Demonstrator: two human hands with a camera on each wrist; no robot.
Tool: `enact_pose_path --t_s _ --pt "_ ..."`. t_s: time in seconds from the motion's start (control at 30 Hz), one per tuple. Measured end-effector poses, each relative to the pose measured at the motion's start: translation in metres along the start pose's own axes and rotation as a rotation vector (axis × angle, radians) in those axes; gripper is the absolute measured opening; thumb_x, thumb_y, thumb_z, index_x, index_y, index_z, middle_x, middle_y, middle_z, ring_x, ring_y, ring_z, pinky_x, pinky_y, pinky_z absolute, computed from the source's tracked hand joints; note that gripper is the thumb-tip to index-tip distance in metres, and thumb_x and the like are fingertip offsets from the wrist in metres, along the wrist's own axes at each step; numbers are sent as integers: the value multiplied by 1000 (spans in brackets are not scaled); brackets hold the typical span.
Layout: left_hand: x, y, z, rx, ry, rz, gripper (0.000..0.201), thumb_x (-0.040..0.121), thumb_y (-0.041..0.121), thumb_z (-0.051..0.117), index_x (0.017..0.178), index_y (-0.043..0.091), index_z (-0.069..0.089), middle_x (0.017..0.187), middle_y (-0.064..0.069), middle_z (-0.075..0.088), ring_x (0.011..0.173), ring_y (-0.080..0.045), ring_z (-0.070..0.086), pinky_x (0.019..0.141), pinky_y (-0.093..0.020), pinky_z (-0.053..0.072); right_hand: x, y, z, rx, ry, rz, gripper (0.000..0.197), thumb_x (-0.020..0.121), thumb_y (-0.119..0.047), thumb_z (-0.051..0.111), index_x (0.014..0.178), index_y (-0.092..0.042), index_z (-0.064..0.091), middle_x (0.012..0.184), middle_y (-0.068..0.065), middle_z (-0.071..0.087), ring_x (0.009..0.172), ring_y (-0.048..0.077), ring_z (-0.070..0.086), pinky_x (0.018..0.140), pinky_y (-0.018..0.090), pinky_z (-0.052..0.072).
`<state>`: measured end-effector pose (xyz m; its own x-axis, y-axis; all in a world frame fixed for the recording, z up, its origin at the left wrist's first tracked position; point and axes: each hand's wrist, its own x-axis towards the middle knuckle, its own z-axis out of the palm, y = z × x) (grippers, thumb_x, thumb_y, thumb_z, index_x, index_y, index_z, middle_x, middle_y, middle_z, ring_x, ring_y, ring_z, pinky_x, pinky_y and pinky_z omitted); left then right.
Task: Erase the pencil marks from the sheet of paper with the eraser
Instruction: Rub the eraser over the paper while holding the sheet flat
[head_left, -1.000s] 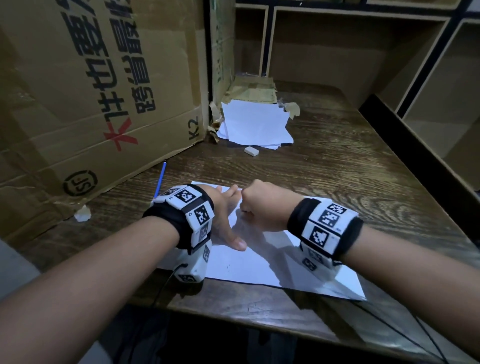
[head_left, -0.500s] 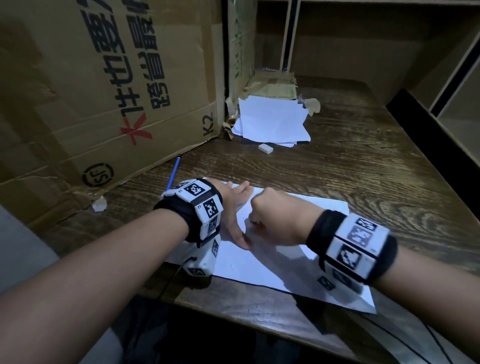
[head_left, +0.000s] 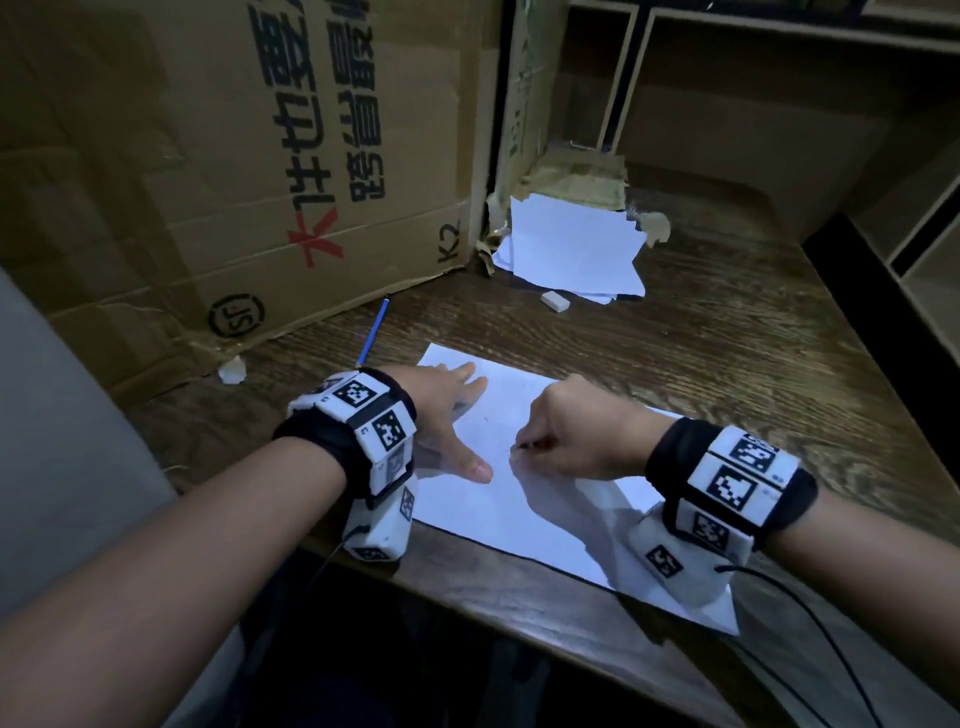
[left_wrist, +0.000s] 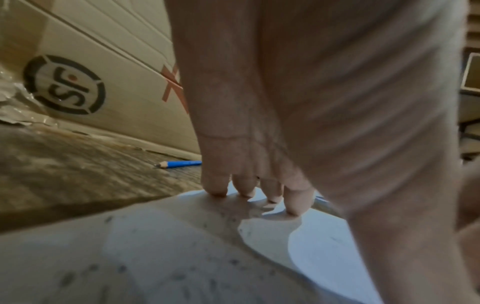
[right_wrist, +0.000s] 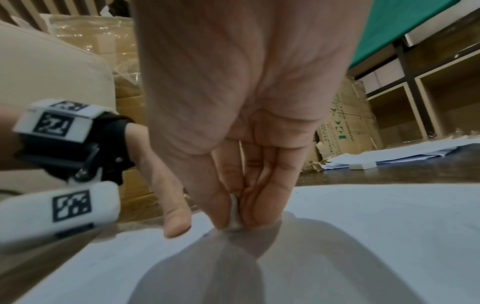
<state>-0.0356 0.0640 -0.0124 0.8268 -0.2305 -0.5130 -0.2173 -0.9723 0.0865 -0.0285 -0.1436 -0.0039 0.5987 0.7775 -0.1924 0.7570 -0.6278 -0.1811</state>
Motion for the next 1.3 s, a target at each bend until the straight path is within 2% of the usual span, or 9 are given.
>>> enact_pose_path --t_s 0.1,0.23,0.4,0.5,0.6,0.8,0.93,1.2,1.3 --pt "-1 6 -1 5 -44 -21 133 69 80 66 159 22 -14 165 4 -21 154 -25 -11 123 -46 10 10 -4 -9 -12 0 4 32 81 -37 53 75 -14 74 64 3 64 62 22 54 62 38 50" --pt "-4 13 -6 28 -54 -30 133 70 80 66 159 22 -14 166 3 -19 154 -27 -10 123 -48 13 36 -5 -16 6 76 88 21 81 -18 58 67 -8 71 60 6 64 60 24 55 60 38 52" --pt "-5 10 -2 18 -32 -10 131 71 79 66 159 22 -13 166 5 -19 154 -25 -11 123 -47 13 39 -15 -10 45 131 233 29 87 -18 57 61 -8 63 51 4 49 52 24 47 51 32 39" --pt "-2 8 2 4 -8 12 132 72 76 69 159 20 -13 166 3 -19 154 -27 -12 123 -47 14 24 -30 -4 -10 59 168 40 90 -27 59 54 -11 54 48 3 42 47 21 36 53 35 40" --pt "-1 6 5 -23 21 20 133 71 75 71 159 20 -12 166 4 -18 153 -26 -13 123 -47 14 29 -29 -8 -58 15 158 38 90 -38 60 65 -9 65 56 6 52 51 21 43 56 36 44" --pt "5 2 8 -68 30 41 137 63 79 73 159 28 -10 167 5 -16 153 -27 -13 122 -49 15 52 -24 -10 -100 114 242 29 91 -30 55 80 -7 68 62 3 43 57 24 46 58 33 39" --pt "3 4 9 -83 33 30 136 66 73 76 160 24 -10 167 5 -17 153 -28 -15 122 -50 16 40 -26 -2 -67 51 155 33 87 -33 57 62 -14 60 52 0 43 48 17 38 50 31 33" --pt "-1 7 4 -52 -12 6 135 68 78 70 159 22 -13 166 6 -19 153 -27 -14 123 -48 14 52 -7 -12 -69 104 240 33 86 -26 56 56 -14 53 57 4 49 54 22 49 51 30 38" --pt "-2 8 2 -49 -17 -4 135 68 75 73 159 23 -13 166 6 -20 153 -26 -15 123 -49 15 32 -25 -7 -100 41 118 45 90 -27 55 49 -16 41 50 0 40 47 15 36 47 28 28"
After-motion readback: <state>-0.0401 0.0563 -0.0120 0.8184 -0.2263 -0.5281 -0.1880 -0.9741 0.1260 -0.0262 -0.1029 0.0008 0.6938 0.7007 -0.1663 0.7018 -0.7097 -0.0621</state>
